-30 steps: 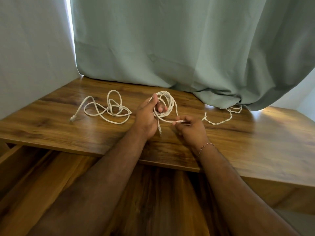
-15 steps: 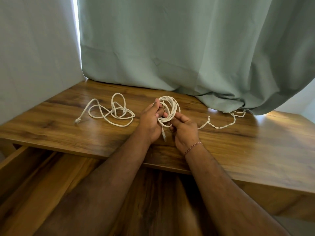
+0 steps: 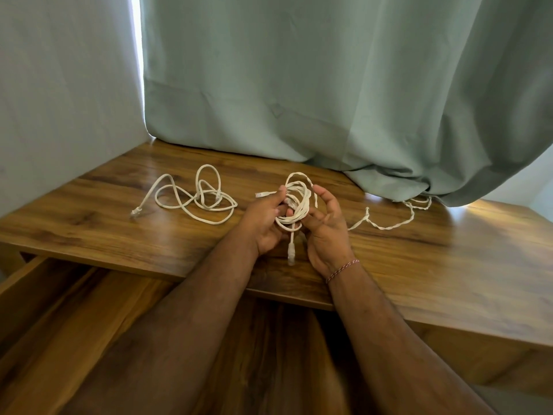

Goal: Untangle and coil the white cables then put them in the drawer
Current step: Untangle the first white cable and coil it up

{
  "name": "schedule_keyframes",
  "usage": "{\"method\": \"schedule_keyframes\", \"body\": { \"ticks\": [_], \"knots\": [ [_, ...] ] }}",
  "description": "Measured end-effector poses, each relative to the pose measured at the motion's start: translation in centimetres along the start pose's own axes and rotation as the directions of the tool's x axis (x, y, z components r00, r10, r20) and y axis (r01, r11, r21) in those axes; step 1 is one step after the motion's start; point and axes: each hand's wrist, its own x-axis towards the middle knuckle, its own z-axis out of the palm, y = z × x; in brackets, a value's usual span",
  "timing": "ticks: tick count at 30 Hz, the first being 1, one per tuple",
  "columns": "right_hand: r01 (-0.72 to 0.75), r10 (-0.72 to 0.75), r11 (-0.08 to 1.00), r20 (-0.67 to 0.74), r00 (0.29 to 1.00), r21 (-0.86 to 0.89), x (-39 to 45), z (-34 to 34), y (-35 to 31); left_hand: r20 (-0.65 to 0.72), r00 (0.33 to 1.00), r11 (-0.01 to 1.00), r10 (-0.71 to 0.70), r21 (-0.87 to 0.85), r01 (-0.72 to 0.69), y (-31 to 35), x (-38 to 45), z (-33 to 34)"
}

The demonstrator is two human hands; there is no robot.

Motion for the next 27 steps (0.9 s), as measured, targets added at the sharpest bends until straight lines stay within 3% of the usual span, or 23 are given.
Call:
{"method": "schedule_keyframes", "body": {
  "ticks": [4, 7, 12, 16, 20, 23, 27],
  "knots": [
    [-0.047, 0.052, 0.998, -0.123, 0.991, 0.040, 0.4, -0.2, -0.3, -0.083, 0.993, 0.995, 0.089, 0.055, -0.085, -0.4, 0.5, 0.5],
    [-0.056, 0.057, 0.998, -0.062, 0.996, 0.027, 0.4, -0.2, -0.2, -0.165, 0.957, 0.956, 0.238, 0.216, -0.200, -1.0, 0.9, 0.9],
    [0.088, -0.083, 0.989, 0.048, 0.995, -0.119, -0.2, 0.1, 0.3, -0.167, 0.851, 0.745, 0.498, 0.585, -0.321, -1.8, 1.5, 1.1],
    [0.227, -0.217, 0.901, 0.071, 0.974, -0.369, -0.2, 0.4, 0.6, -0.170, 0.811, 0.670, 0.560, 0.669, -0.322, -1.6, 1.2, 1.4],
    [0.234, -0.390, 0.716, -0.098, 0.916, -0.658, -0.4, 0.5, 0.9, -0.125, 0.792, 0.609, 0.597, 0.714, -0.346, -2.1, 1.2, 1.4],
    [0.224, -0.489, 0.640, -0.166, 0.856, -0.735, -0.2, 0.0, 1.1, -0.157, 0.762, 0.585, 0.628, 0.741, -0.330, -2.3, 1.5, 1.4],
    [0.231, -0.506, 0.674, -0.211, 0.837, -0.702, -0.7, -0.3, 0.6, -0.171, 0.751, 0.578, 0.638, 0.751, -0.320, -2.3, 1.7, 1.3]
  ]
}}
